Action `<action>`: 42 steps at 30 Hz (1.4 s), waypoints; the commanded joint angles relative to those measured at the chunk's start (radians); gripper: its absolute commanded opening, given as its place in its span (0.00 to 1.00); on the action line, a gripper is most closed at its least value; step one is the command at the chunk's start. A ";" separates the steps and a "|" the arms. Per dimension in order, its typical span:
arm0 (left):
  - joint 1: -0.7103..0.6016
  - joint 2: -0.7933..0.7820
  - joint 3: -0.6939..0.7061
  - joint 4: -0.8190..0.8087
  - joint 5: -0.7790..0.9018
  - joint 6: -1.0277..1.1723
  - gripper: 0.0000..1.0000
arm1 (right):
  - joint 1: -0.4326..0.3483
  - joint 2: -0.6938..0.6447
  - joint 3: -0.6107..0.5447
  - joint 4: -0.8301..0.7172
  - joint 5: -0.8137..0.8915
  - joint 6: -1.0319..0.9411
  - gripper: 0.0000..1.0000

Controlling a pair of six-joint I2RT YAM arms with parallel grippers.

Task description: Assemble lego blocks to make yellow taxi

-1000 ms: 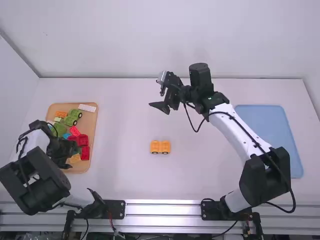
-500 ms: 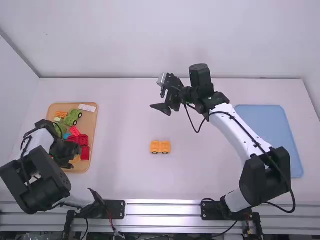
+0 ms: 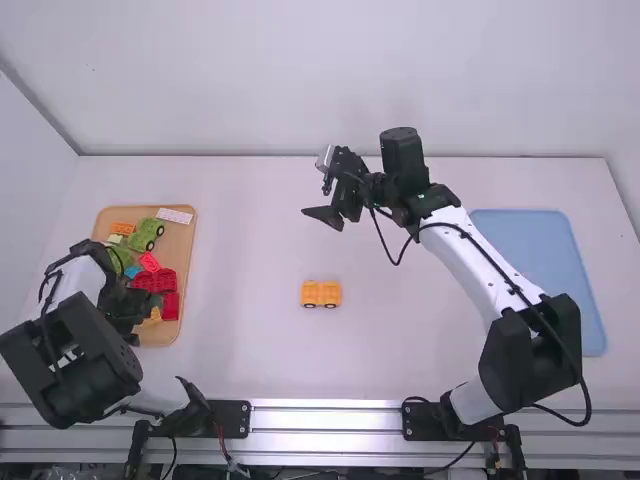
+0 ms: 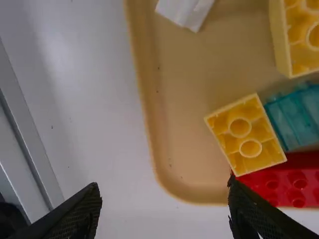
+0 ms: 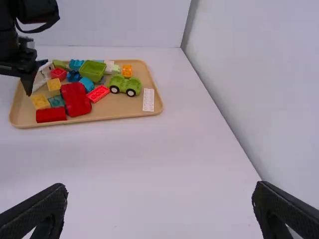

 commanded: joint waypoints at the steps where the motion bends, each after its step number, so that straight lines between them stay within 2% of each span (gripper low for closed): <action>1: 0.000 0.002 0.009 0.007 -0.022 -0.014 0.65 | -0.003 -0.007 -0.003 -0.001 -0.005 0.000 0.99; 15: 0.000 0.002 0.006 0.026 -0.057 -0.040 0.66 | -0.005 -0.007 -0.003 -0.008 0.040 0.003 0.99; 23: 0.000 0.002 -0.039 0.095 -0.022 -0.040 0.62 | -0.003 -0.007 -0.003 -0.009 0.043 0.000 0.99; 35: -0.006 0.002 -0.102 0.210 -0.031 -0.014 0.66 | -0.003 -0.007 -0.003 -0.008 0.072 0.000 0.99; 42: -0.007 0.005 -0.108 0.240 0.003 -0.018 0.64 | -0.003 -0.007 -0.003 -0.020 0.072 0.000 0.99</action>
